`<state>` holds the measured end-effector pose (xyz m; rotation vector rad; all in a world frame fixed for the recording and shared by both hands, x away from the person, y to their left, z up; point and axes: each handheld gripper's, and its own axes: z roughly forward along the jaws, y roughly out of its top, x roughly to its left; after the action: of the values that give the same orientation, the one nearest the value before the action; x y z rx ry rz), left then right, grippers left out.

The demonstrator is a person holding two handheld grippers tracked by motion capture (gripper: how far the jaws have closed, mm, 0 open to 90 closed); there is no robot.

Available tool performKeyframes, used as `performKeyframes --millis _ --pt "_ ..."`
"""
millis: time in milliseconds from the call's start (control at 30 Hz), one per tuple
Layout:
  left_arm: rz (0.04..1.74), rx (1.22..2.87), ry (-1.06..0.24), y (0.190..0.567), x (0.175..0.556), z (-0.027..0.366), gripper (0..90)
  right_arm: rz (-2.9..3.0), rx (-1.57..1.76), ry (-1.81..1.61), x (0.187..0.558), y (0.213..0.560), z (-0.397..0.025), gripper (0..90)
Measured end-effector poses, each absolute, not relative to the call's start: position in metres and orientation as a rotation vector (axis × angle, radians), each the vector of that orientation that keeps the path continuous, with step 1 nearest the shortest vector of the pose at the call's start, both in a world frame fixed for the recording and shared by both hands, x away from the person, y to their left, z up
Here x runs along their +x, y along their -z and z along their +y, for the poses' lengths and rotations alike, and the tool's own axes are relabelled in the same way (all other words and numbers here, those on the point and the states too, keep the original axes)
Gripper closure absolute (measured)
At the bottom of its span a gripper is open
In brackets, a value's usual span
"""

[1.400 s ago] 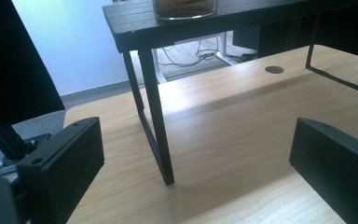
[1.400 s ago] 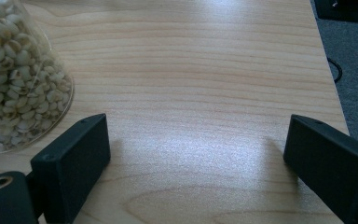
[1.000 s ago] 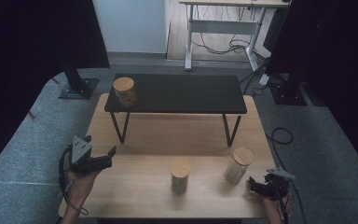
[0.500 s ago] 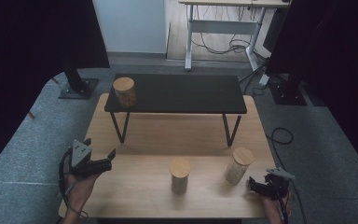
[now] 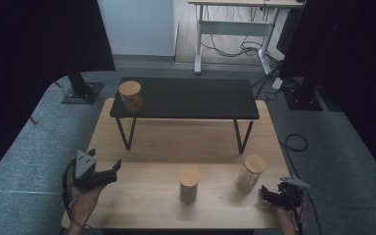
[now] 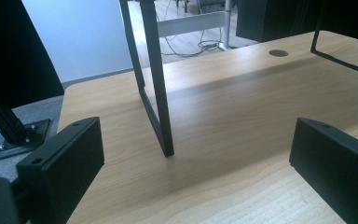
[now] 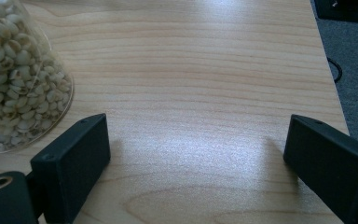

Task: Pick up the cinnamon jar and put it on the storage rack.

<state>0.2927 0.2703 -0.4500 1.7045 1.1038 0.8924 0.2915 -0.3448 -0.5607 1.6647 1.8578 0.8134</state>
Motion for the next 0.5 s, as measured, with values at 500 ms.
performKeyframes --millis 500 --pt "1.125 1.699 -0.870 0.463 0.289 0.275 2.8 1.857 1.665 -0.813 0.291 0.561 -0.345 6.6"
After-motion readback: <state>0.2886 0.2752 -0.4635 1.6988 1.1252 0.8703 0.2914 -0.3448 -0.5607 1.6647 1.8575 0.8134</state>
